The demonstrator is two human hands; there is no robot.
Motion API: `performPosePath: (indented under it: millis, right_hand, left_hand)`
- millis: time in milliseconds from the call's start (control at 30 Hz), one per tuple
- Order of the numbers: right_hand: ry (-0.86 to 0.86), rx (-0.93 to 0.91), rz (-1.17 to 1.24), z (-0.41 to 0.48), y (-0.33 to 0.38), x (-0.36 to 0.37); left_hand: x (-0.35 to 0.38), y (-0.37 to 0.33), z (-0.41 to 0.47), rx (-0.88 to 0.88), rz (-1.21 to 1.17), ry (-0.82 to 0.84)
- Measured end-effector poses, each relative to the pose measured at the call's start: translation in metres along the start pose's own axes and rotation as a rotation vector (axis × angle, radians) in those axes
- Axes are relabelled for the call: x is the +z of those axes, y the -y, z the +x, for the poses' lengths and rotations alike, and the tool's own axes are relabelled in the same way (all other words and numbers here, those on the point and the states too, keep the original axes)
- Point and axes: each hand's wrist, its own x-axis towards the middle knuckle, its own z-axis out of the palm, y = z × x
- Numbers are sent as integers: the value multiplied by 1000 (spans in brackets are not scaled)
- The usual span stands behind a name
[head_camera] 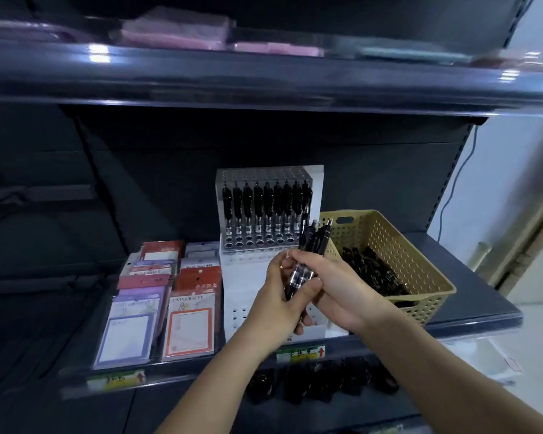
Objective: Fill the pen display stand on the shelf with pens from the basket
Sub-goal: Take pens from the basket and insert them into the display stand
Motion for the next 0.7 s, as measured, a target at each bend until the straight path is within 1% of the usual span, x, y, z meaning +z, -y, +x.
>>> performPosePath:
  millis: [133, 300, 400, 567, 700]
  right_hand:
    - [-37, 11, -126, 2, -6, 23]
    - [16, 47, -144, 8, -15, 45]
    - [49, 41, -168, 11, -18, 61]
    - [85, -6, -112, 19, -24, 76]
    - [20, -17, -30, 31, -14, 79]
  left_hand:
    - [-25, 6, -15, -53, 122, 23]
    - [-47, 19, -23, -36, 161, -23]
    - [-52, 26, -30, -10, 108, -107]
    - [-66, 26, -40, 81, -2, -306]
    - [-81, 32, -44, 105, 24, -342]
